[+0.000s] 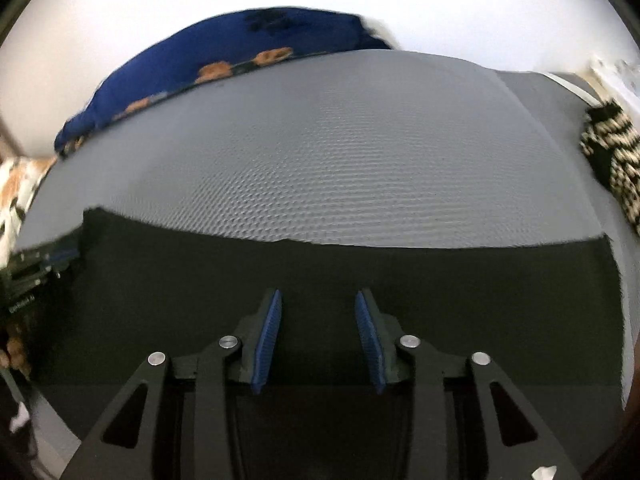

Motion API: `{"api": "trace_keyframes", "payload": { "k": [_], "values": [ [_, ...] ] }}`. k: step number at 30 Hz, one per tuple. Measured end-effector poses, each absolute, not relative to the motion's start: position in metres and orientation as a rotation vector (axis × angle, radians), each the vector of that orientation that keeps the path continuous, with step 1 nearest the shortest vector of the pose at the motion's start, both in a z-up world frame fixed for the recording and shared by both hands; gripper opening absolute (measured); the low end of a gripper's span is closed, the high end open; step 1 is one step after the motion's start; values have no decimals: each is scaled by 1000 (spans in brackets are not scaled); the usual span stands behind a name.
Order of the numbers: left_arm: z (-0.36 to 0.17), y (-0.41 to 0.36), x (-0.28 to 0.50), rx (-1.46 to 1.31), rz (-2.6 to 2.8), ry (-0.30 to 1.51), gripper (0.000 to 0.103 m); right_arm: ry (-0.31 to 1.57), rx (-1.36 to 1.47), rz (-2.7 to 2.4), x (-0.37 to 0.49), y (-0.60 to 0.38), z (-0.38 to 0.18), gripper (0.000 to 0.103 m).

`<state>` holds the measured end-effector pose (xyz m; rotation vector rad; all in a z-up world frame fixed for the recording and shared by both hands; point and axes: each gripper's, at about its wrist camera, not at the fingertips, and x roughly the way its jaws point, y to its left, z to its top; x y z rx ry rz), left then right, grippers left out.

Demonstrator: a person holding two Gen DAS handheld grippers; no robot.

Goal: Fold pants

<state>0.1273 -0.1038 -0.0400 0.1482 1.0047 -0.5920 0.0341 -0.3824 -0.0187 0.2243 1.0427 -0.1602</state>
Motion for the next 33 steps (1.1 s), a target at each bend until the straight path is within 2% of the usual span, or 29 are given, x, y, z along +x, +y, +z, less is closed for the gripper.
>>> {"api": "trace_keyframes", "payload": {
  "k": [3, 5, 7, 18, 25, 33],
  "values": [
    [-29, -100, 120, 114, -576, 998, 28, 1001, 294, -146, 12, -399, 3, 38],
    [-19, -92, 107, 82, -568, 975, 49, 976, 327, -177, -9, -412, 15, 40],
    [-13, -84, 94, 51, -563, 961, 58, 969, 405, -199, -34, -430, 22, 40],
    [-30, -64, 38, -23, -537, 1035, 59, 956, 775, -401, -156, -504, 0, 42],
    [-44, -61, 22, -3, -515, 1062, 59, 907, 905, -476, -179, -529, -22, 42],
    [-44, -60, 19, 8, -502, 1065, 59, 824, 907, -538, -180, -558, -32, 41]
  ]
}}
